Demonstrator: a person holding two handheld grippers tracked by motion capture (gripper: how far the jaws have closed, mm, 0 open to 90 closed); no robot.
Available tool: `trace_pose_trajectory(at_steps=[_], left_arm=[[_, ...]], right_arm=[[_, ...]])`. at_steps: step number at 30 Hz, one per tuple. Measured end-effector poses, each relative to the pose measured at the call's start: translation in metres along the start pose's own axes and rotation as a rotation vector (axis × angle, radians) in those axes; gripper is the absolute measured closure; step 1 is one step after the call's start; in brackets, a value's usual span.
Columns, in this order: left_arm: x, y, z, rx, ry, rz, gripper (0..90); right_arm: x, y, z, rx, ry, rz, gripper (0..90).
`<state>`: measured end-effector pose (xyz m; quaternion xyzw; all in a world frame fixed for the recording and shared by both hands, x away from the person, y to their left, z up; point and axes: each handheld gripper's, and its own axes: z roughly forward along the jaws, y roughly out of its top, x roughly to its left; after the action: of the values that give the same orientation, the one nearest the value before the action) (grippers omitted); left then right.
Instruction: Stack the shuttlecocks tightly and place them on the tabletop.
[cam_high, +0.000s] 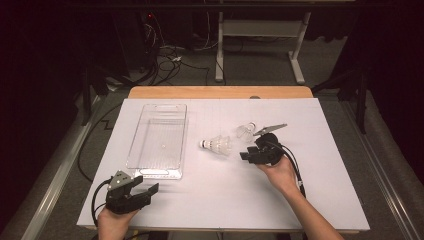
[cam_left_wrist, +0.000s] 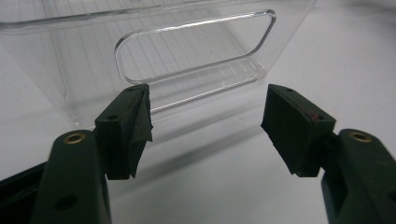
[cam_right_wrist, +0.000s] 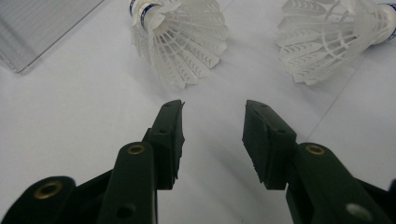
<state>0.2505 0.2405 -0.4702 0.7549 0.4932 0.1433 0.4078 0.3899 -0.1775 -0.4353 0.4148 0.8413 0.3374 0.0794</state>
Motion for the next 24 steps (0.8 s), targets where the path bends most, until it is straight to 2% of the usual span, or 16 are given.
trace_pose_trajectory(at_steps=[10,24], left_arm=[[0.000,0.000,0.000,0.000,0.001,-0.002,33.5],[0.000,0.000,0.000,0.000,0.003,0.000,33.6]], right_arm=[[-0.004,-0.005,-0.007,-0.014,-0.027,-0.005,57.9],[-0.015,-0.008,-0.015,-0.039,-0.052,0.029,57.6]])
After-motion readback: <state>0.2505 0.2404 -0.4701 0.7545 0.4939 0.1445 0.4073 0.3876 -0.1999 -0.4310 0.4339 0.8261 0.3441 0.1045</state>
